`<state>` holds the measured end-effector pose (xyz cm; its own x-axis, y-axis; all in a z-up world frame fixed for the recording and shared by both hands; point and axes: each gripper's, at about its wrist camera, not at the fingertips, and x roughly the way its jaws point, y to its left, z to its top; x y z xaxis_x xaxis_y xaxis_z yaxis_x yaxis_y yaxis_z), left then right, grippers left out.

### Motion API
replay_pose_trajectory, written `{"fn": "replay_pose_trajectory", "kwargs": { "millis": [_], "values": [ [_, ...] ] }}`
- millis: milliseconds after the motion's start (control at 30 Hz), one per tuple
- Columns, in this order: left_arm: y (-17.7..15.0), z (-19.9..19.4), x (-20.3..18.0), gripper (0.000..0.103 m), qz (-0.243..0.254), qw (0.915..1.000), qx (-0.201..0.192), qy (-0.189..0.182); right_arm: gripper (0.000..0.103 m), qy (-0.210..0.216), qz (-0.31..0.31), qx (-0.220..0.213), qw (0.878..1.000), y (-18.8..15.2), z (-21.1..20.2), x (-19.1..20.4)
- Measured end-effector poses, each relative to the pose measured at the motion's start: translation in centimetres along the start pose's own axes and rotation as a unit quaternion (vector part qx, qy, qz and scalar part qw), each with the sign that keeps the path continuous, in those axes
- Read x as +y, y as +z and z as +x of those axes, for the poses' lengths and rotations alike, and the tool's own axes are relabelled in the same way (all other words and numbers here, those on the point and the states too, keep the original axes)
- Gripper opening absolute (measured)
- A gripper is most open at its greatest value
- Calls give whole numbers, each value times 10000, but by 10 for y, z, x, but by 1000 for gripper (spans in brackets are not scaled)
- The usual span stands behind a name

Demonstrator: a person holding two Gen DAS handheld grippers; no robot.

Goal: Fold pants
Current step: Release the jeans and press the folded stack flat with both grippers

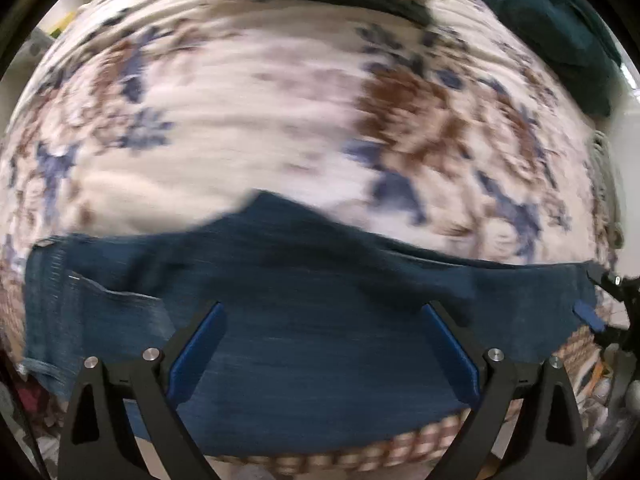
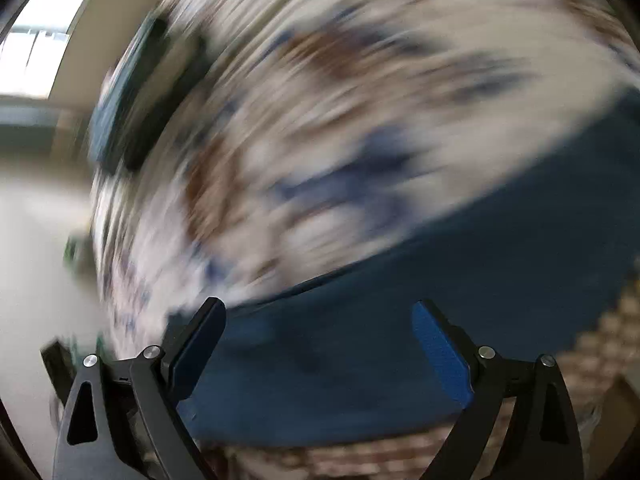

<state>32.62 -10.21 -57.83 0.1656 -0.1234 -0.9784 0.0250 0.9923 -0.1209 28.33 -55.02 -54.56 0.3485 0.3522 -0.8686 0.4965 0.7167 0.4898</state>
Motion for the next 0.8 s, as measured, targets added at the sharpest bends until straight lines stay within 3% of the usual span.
{"fn": "replay_pose_trajectory", "kwargs": {
  "millis": [133,233,333,433,500,567,633,700,733,767,800],
  "values": [
    [-9,13,-62,99,-46,9999,-91,-28,96,-436,911,-732,9922,16,-65,-127],
    [-15,19,-107,99,-40,9996,-277,12,96,-609,1478,-875,9833,36,-95,-213],
    [-19,33,-153,99,72,9994,-316,148,96,-633,1593,-1014,9800,67,-114,-268],
    [-20,46,-187,99,214,9992,-278,182,93,-714,1117,-993,9862,107,-120,-286],
    [-21,56,-210,99,423,9983,-266,302,90,-820,653,-893,9905,128,-109,-278],
    [-22,65,-230,99,592,9974,-228,339,80,-982,125,-705,9926,152,-96,-267],
    [-24,72,-245,99,703,9968,-170,340,79,-1029,-200,-283,9941,169,-75,-259],
    [-25,76,-254,99,777,9962,-155,359,53,-1167,-471,58,9920,179,-58,-255],
    [-28,76,-258,99,809,9959,-144,369,25,-1424,-677,135,9874,181,-50,-252],
    [-29,77,-260,99,822,9959,-135,365,15,-1654,-915,136,9819,180,-48,-248],
    [-30,77,-261,99,828,9959,-127,350,13,-1866,-1146,26,9757,179,-48,-241]
  ]
}}
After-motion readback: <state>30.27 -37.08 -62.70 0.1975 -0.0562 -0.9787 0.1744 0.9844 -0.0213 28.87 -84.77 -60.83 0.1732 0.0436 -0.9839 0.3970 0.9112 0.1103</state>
